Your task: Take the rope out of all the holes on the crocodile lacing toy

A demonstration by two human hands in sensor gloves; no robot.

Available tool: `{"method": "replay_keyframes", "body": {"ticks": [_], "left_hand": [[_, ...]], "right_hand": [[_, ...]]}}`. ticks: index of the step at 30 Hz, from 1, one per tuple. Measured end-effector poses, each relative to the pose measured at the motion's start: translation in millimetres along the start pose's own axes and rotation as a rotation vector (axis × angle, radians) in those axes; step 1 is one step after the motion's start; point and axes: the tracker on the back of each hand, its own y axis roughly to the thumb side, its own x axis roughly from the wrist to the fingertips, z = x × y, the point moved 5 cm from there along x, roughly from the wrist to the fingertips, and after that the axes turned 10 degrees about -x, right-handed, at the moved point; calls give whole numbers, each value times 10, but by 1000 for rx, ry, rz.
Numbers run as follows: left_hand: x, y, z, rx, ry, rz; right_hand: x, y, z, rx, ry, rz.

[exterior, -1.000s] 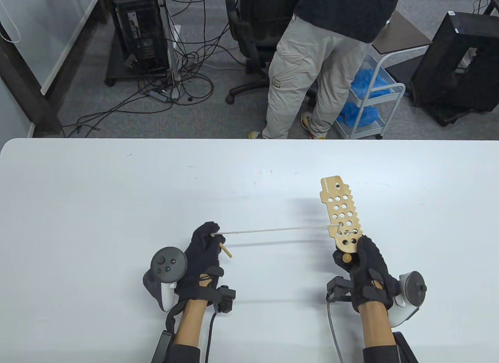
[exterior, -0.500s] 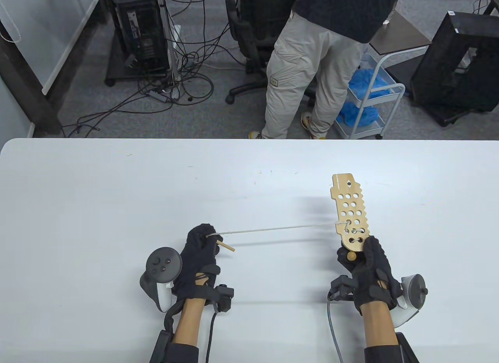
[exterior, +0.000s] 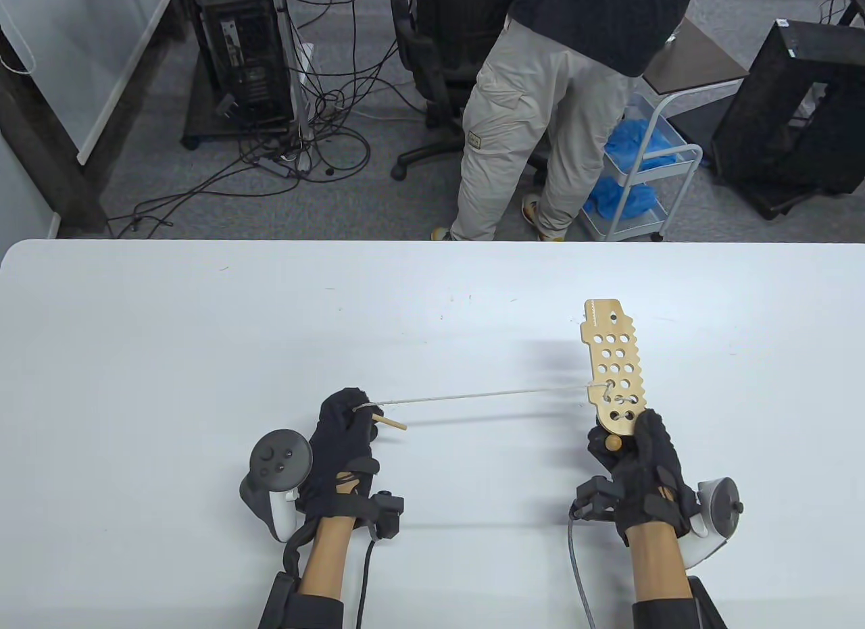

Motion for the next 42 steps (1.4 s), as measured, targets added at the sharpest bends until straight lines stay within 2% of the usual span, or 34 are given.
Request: {"method": "replay_keyframes", "body": {"ticks": [42], "left_hand": [[-8,-187,-142,-184,62,-107]], "right_hand": [[-78,22,44,87,-45,-38]]}}
